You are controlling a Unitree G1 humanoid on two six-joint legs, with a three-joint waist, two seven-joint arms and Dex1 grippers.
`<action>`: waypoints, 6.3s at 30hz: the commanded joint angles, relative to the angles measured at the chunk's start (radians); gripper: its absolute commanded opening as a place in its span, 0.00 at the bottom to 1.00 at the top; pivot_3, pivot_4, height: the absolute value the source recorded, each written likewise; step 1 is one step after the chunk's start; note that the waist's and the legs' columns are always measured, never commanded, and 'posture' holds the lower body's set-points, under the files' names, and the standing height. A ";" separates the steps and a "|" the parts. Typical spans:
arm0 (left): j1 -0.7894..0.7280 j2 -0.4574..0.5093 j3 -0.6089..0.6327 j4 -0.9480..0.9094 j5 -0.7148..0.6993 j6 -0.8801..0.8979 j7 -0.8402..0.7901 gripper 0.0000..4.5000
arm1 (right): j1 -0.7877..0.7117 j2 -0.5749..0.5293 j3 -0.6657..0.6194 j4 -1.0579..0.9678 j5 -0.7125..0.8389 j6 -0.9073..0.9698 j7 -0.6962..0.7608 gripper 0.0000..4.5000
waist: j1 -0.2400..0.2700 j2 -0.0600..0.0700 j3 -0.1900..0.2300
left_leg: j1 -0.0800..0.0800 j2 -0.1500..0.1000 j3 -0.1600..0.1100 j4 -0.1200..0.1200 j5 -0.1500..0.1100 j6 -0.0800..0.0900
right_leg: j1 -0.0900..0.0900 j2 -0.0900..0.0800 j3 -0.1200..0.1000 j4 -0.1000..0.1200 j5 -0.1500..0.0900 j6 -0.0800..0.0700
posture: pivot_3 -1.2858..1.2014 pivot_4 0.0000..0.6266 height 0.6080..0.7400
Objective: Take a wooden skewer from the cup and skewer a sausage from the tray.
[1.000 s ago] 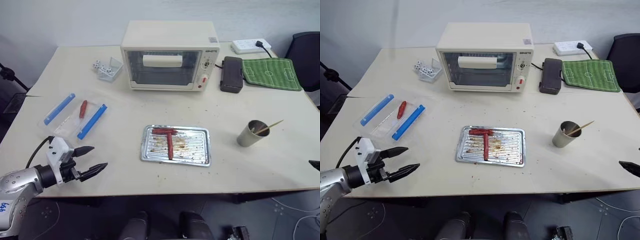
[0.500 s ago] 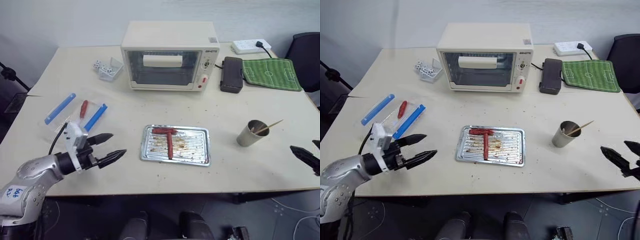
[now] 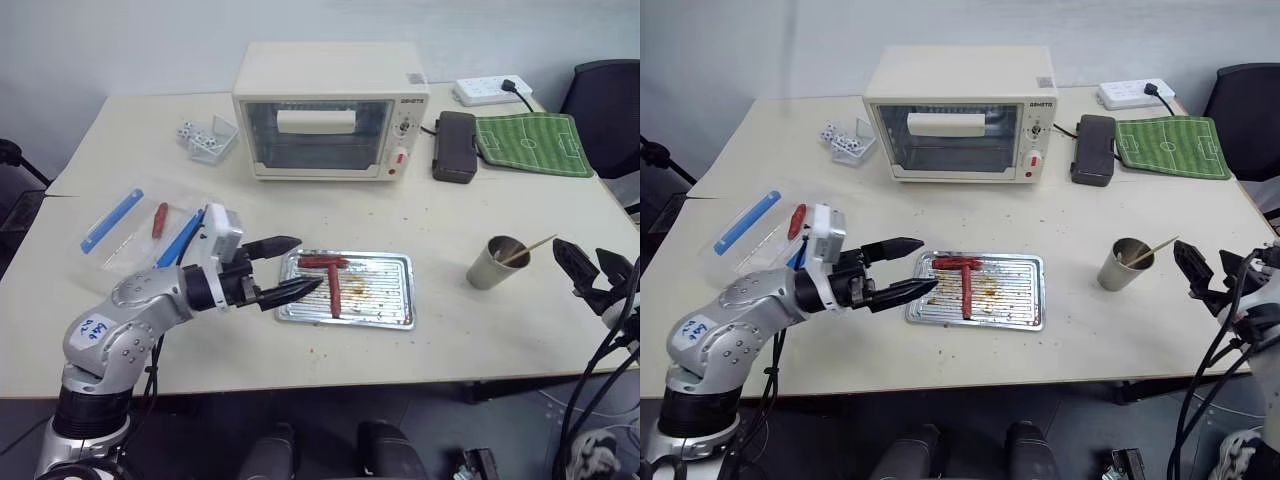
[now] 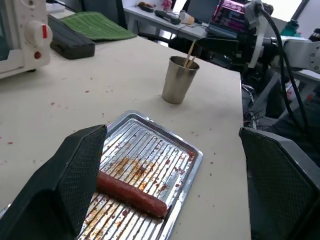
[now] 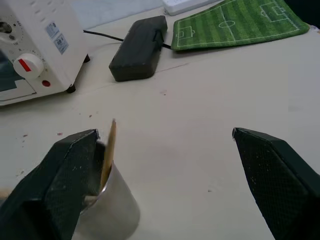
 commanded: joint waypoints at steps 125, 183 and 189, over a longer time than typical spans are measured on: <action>-0.341 -0.354 -0.052 0.220 0.140 -0.218 0.094 0.01 | -0.545 0.166 0.345 -0.123 1.191 -0.113 -0.965 0.00 | -0.021 -0.009 0.005 | -0.012 0.000 0.008 0.001 0.003 0.005 | -0.017 -0.001 0.001 0.004 0.001 0.002 | 0.52 0.24 1.00; -0.166 0.187 0.191 0.153 0.094 -0.104 -0.098 0.00 | -0.626 0.186 1.053 0.113 -0.017 0.331 -0.261 0.81 | -0.028 -0.010 0.005 | -0.020 0.000 0.010 0.001 0.005 0.002 | -0.029 -0.003 0.001 0.011 0.002 0.001 | 0.52 0.24 1.00; -0.191 0.187 0.190 0.179 0.100 -0.115 -0.101 0.00 | -0.582 0.164 1.108 0.070 -0.119 0.326 -0.172 0.72 | -0.028 -0.012 0.004 | -0.020 0.000 0.010 0.002 0.005 0.002 | -0.030 -0.003 0.001 0.011 0.002 0.001 | 0.52 0.24 1.00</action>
